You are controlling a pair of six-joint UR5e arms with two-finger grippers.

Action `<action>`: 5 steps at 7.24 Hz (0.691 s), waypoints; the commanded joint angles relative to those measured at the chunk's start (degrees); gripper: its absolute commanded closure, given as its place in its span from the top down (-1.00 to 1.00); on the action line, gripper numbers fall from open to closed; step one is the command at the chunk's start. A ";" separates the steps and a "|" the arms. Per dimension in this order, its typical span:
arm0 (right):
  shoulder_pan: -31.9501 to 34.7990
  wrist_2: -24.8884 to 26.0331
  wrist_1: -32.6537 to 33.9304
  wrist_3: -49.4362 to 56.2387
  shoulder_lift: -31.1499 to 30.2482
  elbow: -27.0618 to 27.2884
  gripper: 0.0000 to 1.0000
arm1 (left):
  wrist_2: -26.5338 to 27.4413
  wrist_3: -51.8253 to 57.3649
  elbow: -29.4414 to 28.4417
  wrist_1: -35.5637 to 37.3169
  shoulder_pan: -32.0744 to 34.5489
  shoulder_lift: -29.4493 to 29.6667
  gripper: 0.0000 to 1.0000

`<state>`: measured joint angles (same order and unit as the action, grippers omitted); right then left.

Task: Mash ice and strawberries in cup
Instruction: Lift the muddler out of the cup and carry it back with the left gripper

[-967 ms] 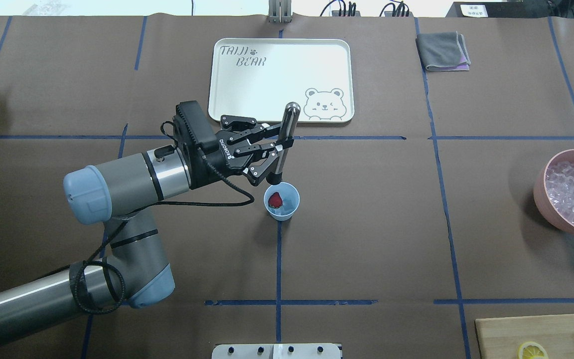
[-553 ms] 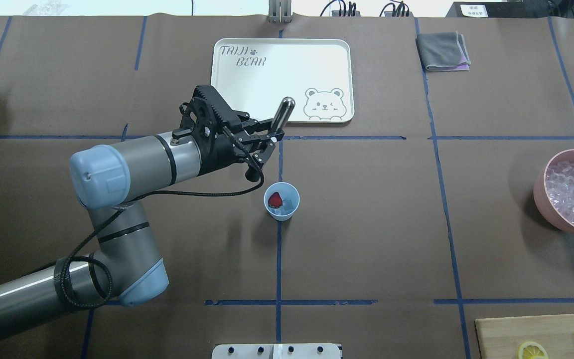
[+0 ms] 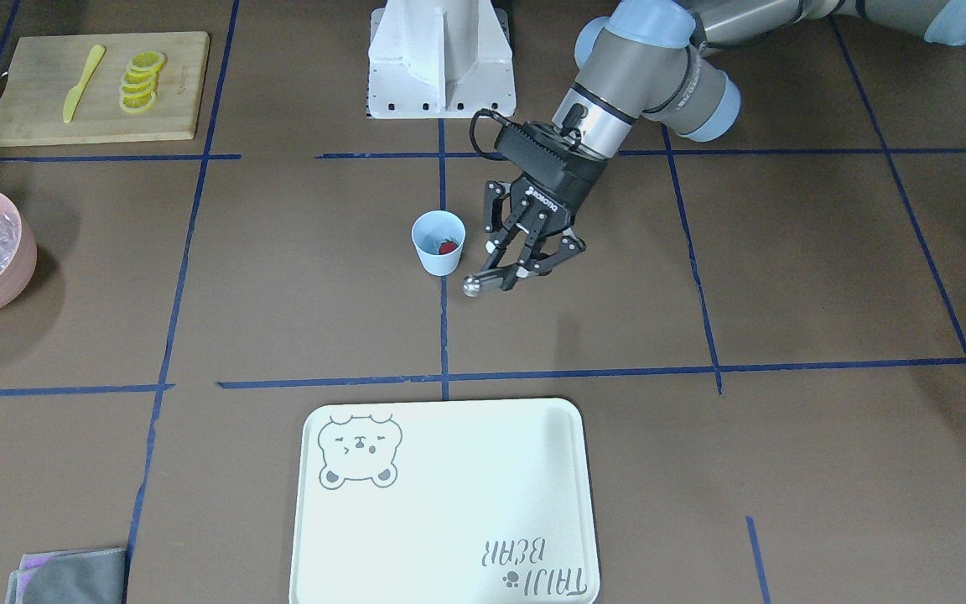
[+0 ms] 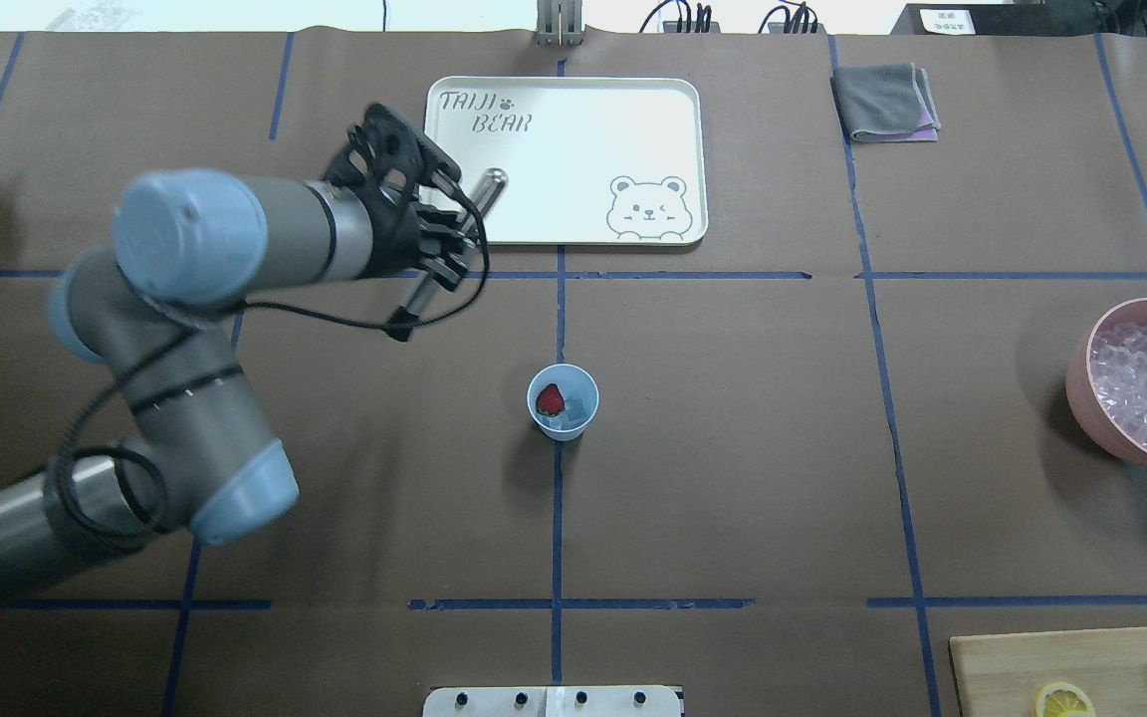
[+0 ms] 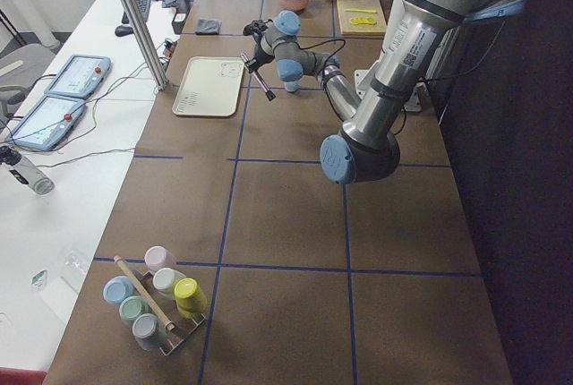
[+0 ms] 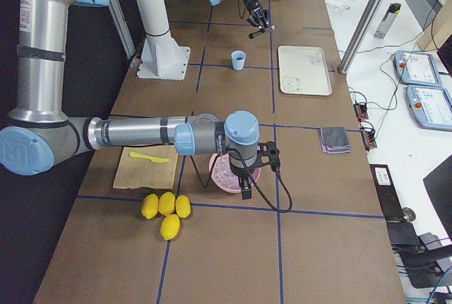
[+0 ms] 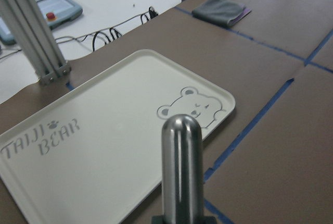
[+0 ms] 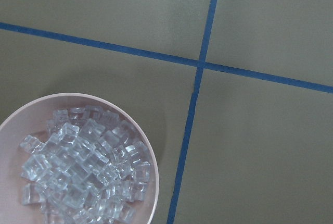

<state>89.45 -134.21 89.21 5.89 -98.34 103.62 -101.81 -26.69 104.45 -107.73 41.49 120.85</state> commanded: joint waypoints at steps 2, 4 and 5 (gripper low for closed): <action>0.02 0.00 0.00 0.00 -0.01 0.00 0.98 | -10.75 0.58 5.32 19.46 10.08 -8.48 -1.00; -0.07 -0.08 0.00 0.00 -0.10 0.00 0.98 | -12.60 0.06 4.71 24.39 14.48 -14.03 -1.00; -0.07 -0.08 0.00 -0.09 -0.10 0.00 0.98 | -13.14 -0.12 4.62 24.50 16.33 -17.63 -1.00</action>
<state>89.40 -134.26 89.21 5.87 -98.41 103.62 -113.83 -26.52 109.25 -84.71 55.24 107.61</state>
